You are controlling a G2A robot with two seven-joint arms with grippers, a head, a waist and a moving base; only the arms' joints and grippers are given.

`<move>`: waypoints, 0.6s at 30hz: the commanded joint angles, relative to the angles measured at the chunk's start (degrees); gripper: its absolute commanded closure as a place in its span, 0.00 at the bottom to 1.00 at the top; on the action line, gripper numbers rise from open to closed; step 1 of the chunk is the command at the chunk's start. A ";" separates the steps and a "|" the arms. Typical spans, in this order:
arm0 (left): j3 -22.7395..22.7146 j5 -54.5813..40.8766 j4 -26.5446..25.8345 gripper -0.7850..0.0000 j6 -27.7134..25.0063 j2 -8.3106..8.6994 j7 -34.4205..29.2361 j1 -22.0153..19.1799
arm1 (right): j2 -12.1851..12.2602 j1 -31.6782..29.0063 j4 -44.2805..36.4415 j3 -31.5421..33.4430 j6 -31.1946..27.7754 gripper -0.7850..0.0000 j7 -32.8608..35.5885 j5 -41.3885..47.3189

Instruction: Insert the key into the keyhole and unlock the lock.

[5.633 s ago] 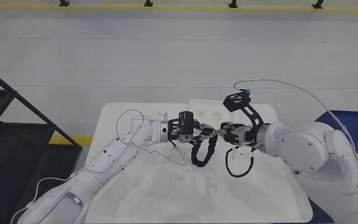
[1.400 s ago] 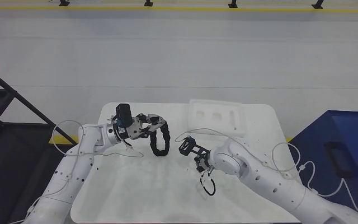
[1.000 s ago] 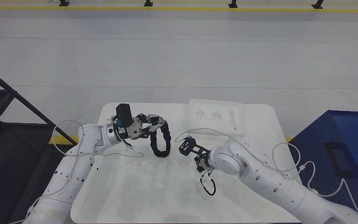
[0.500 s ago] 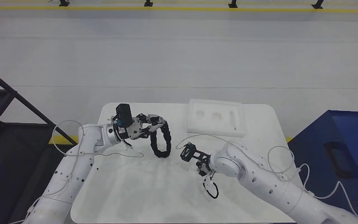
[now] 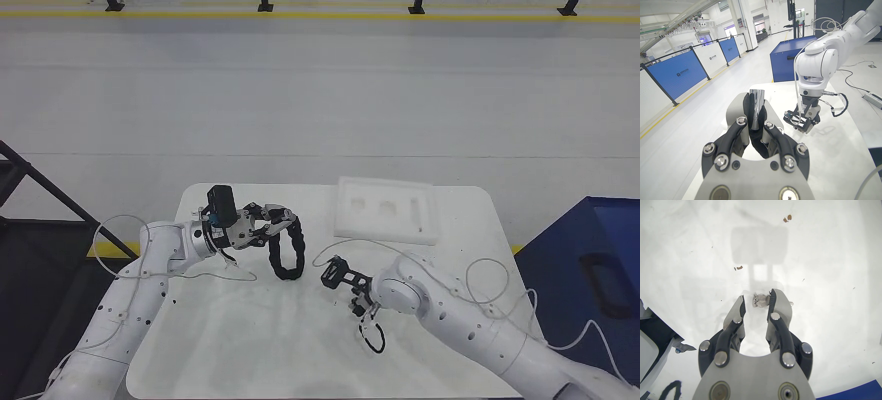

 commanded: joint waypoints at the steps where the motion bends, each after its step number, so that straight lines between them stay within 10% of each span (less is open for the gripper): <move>1: 0.00 0.00 0.00 1.00 0.00 0.00 0.00 0.00 | -0.23 0.06 0.16 -0.11 0.06 1.00 0.36 -0.27; 18: 0.00 0.00 0.00 1.00 0.00 0.00 0.00 0.00 | 2.55 -1.68 -10.40 11.89 0.70 1.00 4.88 4.35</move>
